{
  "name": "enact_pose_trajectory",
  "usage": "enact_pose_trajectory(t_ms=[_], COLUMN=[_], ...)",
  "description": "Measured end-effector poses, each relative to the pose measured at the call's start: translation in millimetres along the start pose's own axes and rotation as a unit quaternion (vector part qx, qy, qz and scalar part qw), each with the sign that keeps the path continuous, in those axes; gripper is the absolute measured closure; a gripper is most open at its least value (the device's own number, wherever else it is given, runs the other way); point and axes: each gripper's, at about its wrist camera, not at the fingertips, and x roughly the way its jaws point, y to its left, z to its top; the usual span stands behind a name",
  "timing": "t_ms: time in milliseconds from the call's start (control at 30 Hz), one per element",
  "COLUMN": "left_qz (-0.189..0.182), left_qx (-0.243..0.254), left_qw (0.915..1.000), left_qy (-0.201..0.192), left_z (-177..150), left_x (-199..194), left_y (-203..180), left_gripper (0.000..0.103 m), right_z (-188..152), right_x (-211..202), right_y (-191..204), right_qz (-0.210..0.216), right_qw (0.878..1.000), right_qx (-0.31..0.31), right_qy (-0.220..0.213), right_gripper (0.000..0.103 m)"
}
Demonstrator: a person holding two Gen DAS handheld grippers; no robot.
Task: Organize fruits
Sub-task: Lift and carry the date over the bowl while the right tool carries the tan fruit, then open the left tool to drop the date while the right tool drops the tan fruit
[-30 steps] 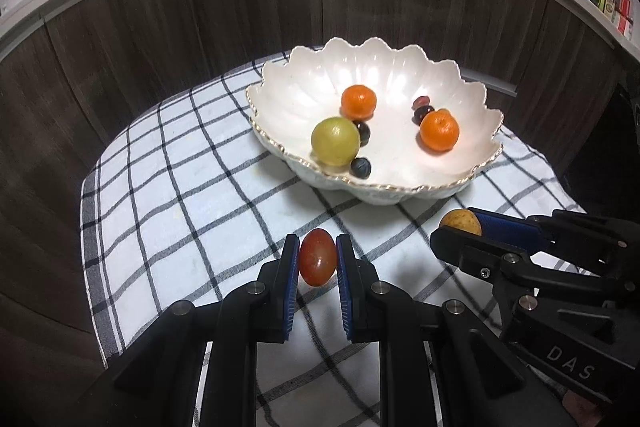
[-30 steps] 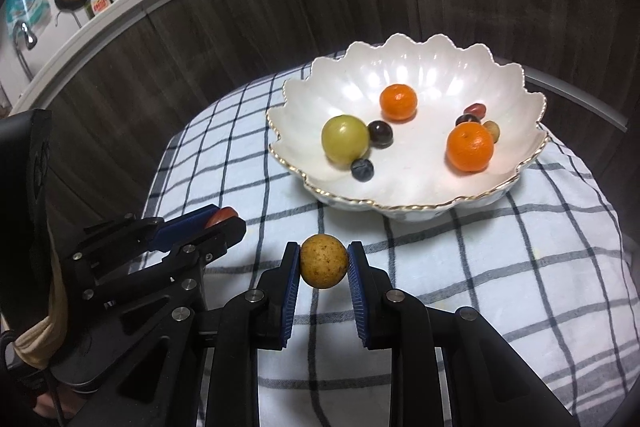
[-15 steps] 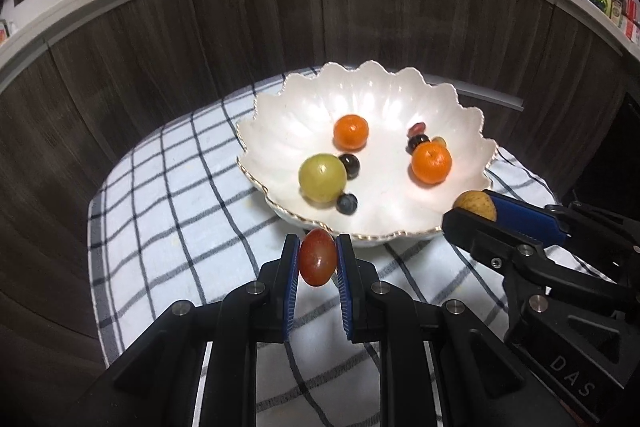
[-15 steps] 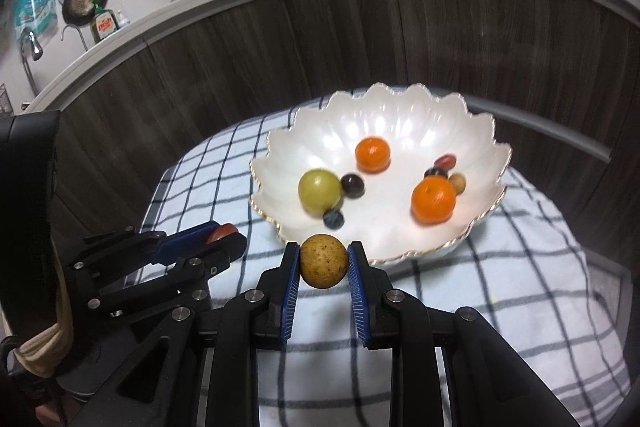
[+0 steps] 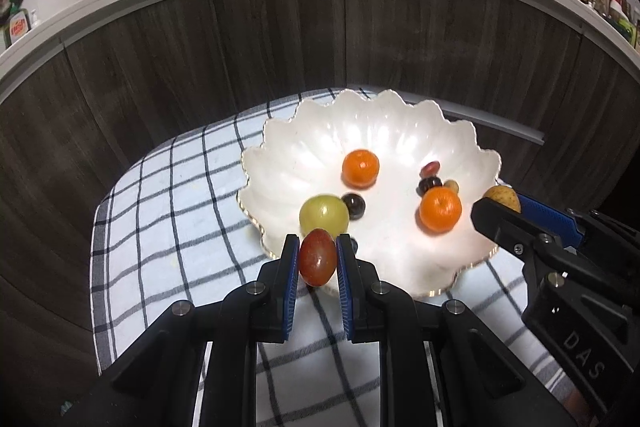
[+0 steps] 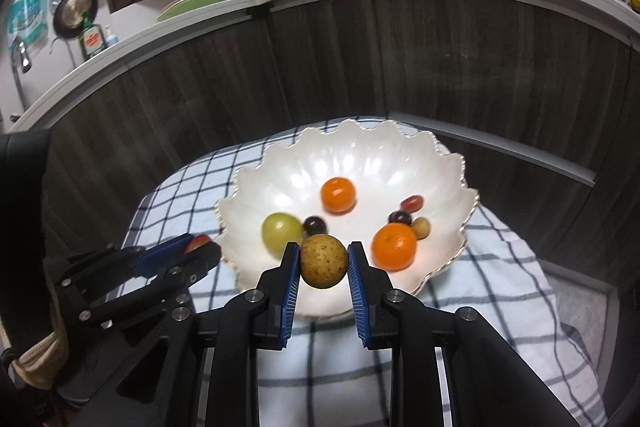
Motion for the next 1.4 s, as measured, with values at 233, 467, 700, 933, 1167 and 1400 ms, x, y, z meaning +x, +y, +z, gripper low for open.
enact_pose_trajectory(t_ms=[233, 467, 700, 933, 1167, 1400], left_qz=[0.009, 0.018, 0.022, 0.022, 0.020, 0.016], left_qx=[-0.010, -0.014, -0.014, -0.018, -0.024, -0.038], left_qw=[0.9999, 0.9997, 0.9996, 0.9995, 0.9993, 0.9988], left_qy=[-0.009, -0.005, 0.005, 0.016, 0.022, 0.028], left_z=[22.4, 39.8, 55.8, 70.3, 81.3, 88.0], left_x=[11.8, 29.7, 51.5, 75.7, 95.1, 111.3], left_y=[-6.3, -8.7, -6.7, -1.4, 4.2, 12.8], left_gripper=[0.084, 0.084, 0.084, 0.084, 0.083, 0.083], right_z=[18.1, 35.1, 51.4, 67.7, 82.1, 90.9], right_x=[10.2, 25.8, 46.7, 70.2, 93.1, 115.8], right_y=[-19.9, -35.3, -45.4, -54.1, -61.3, -62.6], right_qz=[-0.014, -0.019, -0.020, -0.022, -0.024, -0.024], right_qw=[1.000, 1.000, 1.000, 1.000, 0.999, 0.999], right_qx=[0.002, 0.005, 0.004, 0.004, 0.006, -0.004], right_qy=[-0.004, 0.002, 0.008, 0.013, 0.021, 0.031], right_gripper=[0.078, 0.078, 0.078, 0.078, 0.078, 0.078])
